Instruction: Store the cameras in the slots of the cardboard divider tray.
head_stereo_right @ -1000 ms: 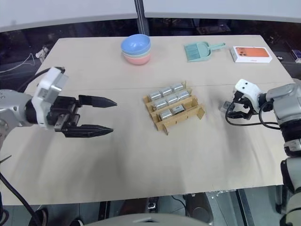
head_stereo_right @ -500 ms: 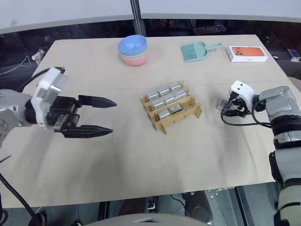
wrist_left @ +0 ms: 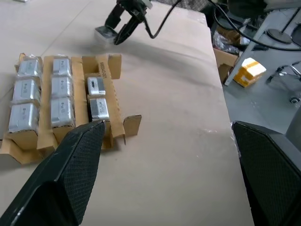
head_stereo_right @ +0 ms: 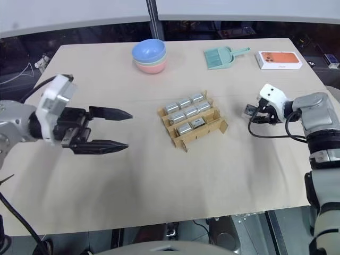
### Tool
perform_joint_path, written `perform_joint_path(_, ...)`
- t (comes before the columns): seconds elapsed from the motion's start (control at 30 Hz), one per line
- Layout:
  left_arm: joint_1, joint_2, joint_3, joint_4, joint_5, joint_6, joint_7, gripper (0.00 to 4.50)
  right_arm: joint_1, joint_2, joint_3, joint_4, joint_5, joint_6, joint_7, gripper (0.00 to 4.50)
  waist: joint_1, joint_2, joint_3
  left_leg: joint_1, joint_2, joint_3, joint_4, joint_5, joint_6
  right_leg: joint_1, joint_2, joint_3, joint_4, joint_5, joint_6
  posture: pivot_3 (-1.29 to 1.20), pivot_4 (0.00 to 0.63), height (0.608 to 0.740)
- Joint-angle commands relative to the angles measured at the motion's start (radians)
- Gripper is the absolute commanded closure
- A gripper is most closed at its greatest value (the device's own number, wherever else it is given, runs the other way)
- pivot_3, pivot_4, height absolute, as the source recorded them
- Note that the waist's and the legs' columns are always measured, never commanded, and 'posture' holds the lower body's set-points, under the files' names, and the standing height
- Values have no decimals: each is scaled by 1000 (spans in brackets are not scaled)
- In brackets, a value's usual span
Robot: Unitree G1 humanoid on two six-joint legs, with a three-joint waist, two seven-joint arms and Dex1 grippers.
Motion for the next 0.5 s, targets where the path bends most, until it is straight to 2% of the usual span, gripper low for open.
perform_joint_path(0.03,-49,-98,-13,9,-82,74,116,0,34,14,-52,-274,90,38,13,2701,1,0,0,0,0,0,0,0,0,0,0,0,0,0,0,0,150,740)
perform_joint_path(0.17,-127,-297,-65,93,-121,224,369,0,66,83,-42,-512,130,31,-39,2701,5,0,0,0,1,-2,1,-1,2,0,0,-1,2,0,0,0,150,740)
perform_joint_path(0.37,-181,-503,-80,159,-221,430,604,0,95,148,53,-619,19,-129,-151,2701,22,-1,0,-1,-1,-4,2,1,-2,0,-2,-2,3,0,0,0,150,740)
perform_joint_path(0.5,-165,-526,-133,165,-107,401,673,0,141,152,84,-653,-13,-108,-168,2701,25,-1,0,-1,-2,-5,2,2,-3,0,-2,-2,4,0,0,0,150,740)
